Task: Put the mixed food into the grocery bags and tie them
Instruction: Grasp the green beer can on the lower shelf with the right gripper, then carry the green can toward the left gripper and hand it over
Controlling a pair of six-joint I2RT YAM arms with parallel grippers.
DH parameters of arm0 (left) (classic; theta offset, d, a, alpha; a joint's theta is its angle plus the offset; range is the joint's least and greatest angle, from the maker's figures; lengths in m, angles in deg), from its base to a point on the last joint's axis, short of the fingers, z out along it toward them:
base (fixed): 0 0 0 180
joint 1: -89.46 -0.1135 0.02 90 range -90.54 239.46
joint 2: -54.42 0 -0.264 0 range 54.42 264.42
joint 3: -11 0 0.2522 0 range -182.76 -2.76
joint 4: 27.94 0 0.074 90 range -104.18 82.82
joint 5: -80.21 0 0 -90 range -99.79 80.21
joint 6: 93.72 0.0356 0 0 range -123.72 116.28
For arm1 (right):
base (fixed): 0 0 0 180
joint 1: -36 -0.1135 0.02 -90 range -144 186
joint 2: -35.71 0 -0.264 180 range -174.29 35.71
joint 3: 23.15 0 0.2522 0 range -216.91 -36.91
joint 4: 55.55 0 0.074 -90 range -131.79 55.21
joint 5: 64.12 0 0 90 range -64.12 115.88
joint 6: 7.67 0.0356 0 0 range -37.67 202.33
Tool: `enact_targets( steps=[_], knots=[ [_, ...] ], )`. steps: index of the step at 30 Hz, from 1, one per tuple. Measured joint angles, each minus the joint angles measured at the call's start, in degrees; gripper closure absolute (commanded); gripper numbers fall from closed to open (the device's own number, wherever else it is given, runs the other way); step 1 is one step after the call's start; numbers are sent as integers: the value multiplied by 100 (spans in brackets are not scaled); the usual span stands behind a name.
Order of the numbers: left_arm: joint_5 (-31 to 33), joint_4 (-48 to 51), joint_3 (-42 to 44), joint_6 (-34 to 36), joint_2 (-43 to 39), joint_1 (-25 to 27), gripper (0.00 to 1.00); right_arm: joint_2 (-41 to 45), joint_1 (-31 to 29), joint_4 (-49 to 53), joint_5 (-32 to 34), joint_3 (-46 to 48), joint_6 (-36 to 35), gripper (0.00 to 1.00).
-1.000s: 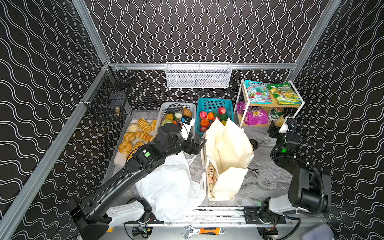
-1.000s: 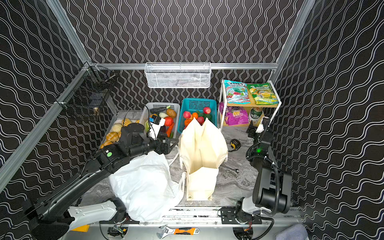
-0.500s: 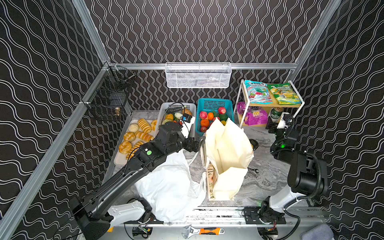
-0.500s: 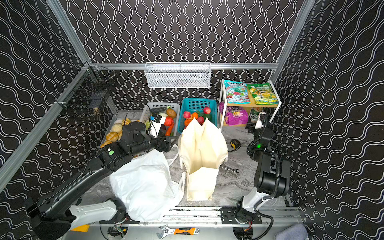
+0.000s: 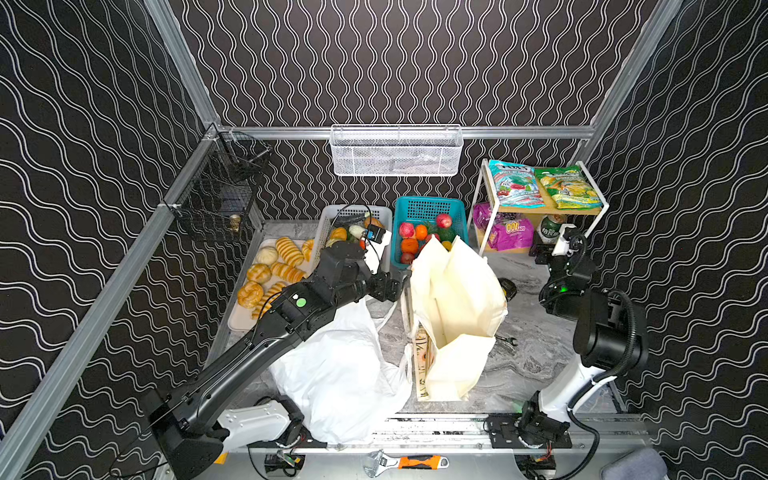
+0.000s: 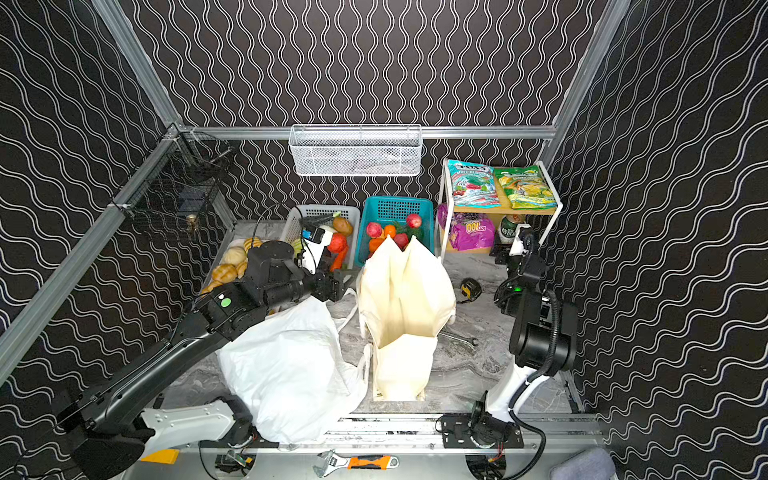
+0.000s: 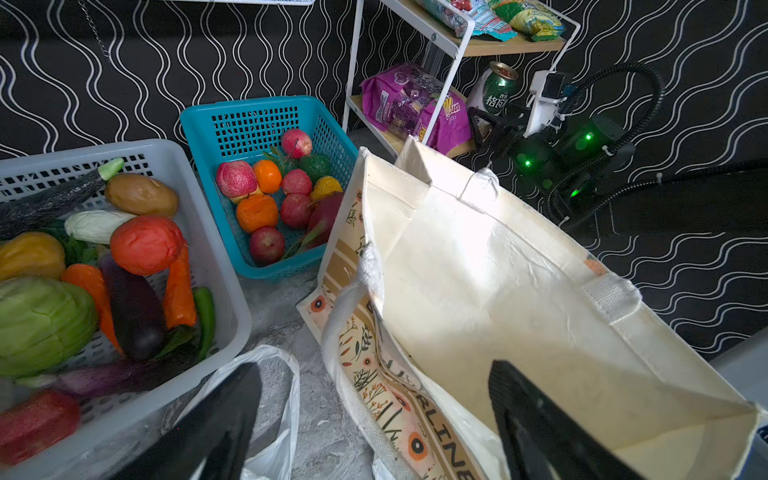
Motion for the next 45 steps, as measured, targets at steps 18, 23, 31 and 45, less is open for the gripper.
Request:
enact_targets(
  steps=[18,23,31,45],
  knots=[
    [13,-4,-94,-4,146,-2,11,-50,57,-422,-306,249,-181,44],
    [-90,-4,-96,-9,90,-2,11,249,76,-437,-280,610,-267,45],
    [-127,-2,-98,-11,-114,-2,11,1266,81,-264,-267,1384,-105,51],
    [-876,-286,-391,153,-13,-2,11,5007,-105,2435,-1956,1982,754,53]
  ],
)
